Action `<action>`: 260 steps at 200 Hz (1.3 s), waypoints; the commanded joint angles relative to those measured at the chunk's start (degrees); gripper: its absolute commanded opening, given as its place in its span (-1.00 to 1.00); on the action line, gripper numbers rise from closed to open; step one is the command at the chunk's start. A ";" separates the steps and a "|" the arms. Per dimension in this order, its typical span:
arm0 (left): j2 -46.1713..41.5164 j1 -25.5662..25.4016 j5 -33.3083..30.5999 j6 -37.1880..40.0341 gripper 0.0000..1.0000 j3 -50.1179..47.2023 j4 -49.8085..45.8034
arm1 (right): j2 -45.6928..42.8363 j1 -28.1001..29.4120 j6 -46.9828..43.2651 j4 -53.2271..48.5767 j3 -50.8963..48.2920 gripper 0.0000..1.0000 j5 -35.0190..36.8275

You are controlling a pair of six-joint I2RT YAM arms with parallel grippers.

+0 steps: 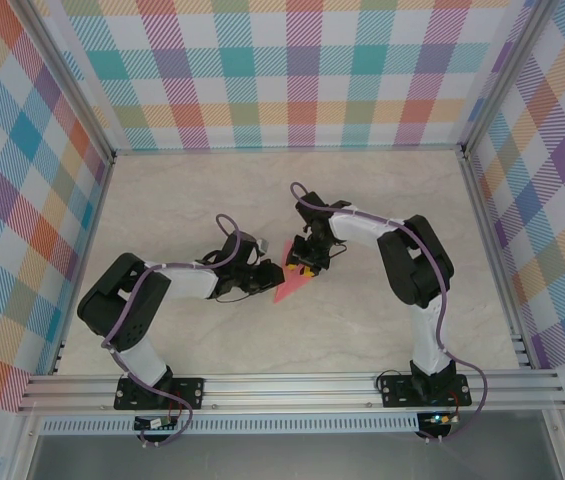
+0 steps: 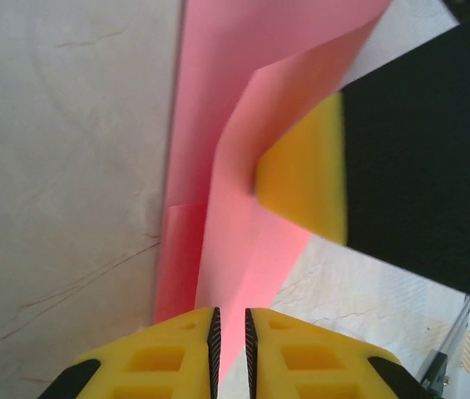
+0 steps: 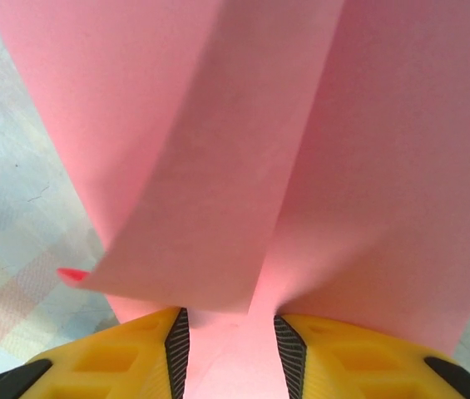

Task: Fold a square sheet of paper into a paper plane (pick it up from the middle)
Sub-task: Fourth fold the wing at the center of the table.

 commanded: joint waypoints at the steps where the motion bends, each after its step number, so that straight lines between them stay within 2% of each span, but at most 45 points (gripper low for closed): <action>1: -1.46 -0.52 1.78 -0.37 -0.62 1.54 1.22 | 5.63 -0.11 -1.68 -2.19 -1.70 -0.23 6.51; 66: 0.60 -0.52 2.67 -0.69 -0.62 2.29 2.59 | 6.33 -0.12 -1.73 -2.41 -1.33 -0.17 6.07; 182: 2.82 -0.52 -2.20 0.80 -0.75 2.78 -2.09 | 6.75 -0.12 -1.65 -2.62 -1.27 -0.13 5.95; 260: 3.73 -0.52 -2.40 0.79 -0.77 2.69 -2.66 | 6.68 -0.07 -1.81 -2.72 -1.39 -0.13 5.96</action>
